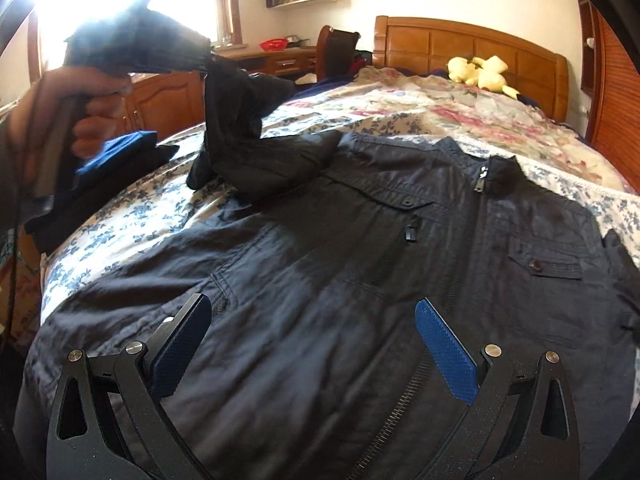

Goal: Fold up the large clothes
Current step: 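Fold the held sleeve across the jacket front with the left tool, then release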

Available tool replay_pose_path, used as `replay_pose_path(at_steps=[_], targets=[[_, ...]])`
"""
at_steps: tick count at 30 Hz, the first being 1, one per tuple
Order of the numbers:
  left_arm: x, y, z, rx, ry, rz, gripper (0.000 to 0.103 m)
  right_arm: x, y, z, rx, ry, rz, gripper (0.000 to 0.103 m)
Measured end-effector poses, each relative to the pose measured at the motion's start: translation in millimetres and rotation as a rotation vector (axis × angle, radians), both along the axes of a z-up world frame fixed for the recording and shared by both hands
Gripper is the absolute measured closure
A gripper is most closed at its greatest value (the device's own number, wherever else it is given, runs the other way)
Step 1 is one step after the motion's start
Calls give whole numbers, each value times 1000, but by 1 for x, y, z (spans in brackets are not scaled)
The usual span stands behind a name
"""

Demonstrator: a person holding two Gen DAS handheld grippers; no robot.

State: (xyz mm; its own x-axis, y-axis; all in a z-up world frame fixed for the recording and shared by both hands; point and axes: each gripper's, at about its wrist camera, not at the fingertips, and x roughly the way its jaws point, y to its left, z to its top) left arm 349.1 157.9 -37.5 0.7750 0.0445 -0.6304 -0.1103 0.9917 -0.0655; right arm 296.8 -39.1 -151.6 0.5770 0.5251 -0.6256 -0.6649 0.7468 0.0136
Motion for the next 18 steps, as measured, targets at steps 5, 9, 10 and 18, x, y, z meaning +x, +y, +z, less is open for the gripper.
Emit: replay_pose_path(at_steps=[5, 9, 10, 18], targets=[[-19, -19, -28, 6, 71, -52, 98, 6, -8, 0, -26, -13, -14, 0], [-35, -26, -52, -4, 109, -79, 98, 11, -9, -5, -33, 3, -16, 0], [-40, -27, -56, -5, 113, -79, 98, 12, -9, -6, -37, 4, -16, 0], [-77, -19, -65, -33, 120, -94, 85, 13, -5, -11, -58, 2, -12, 0]])
